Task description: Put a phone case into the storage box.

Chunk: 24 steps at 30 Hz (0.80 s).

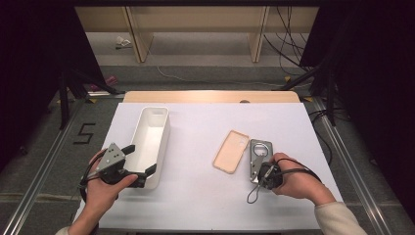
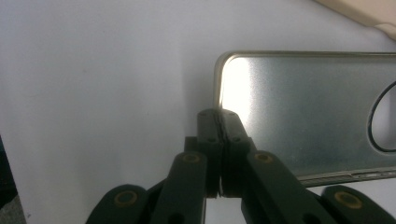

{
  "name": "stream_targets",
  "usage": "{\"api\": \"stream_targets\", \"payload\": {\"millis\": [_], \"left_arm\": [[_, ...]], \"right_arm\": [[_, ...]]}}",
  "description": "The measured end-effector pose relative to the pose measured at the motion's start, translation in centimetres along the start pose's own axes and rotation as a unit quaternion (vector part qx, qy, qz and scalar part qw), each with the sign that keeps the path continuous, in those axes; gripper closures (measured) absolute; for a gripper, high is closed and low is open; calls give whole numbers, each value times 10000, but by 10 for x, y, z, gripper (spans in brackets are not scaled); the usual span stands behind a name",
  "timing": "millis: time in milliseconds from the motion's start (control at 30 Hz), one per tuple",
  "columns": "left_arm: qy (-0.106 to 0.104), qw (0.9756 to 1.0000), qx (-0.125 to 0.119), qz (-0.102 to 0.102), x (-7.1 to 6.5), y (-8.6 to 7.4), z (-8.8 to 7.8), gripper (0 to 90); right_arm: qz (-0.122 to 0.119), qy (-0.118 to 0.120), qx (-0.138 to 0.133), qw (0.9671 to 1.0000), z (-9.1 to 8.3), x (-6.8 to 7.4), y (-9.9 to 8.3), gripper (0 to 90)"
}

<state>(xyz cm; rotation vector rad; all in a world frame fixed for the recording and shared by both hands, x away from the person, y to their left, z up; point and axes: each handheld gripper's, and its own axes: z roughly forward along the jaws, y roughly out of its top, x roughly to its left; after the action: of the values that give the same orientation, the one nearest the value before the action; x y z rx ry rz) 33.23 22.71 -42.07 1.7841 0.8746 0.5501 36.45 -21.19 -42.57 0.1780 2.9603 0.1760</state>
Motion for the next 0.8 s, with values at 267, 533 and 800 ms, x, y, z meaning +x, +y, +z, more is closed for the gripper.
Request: {"api": "stream_targets", "payload": {"millis": [267, 533, 800], "left_arm": [[-4, 10000, -15, 3, 0, 0, 0, 0], [5, 10000, -14, -7, 0, 0, 0, 0], [11, 10000, -8, 19, 0, 0, 0, 0]], "right_arm": [[242, -17, -478, 9986, -8, 0, -9, 893], [484, -209, -872, 9948, -16, -2, -15, 893], [657, -276, -1155, 9908, -16, -3, -16, 893]]}}
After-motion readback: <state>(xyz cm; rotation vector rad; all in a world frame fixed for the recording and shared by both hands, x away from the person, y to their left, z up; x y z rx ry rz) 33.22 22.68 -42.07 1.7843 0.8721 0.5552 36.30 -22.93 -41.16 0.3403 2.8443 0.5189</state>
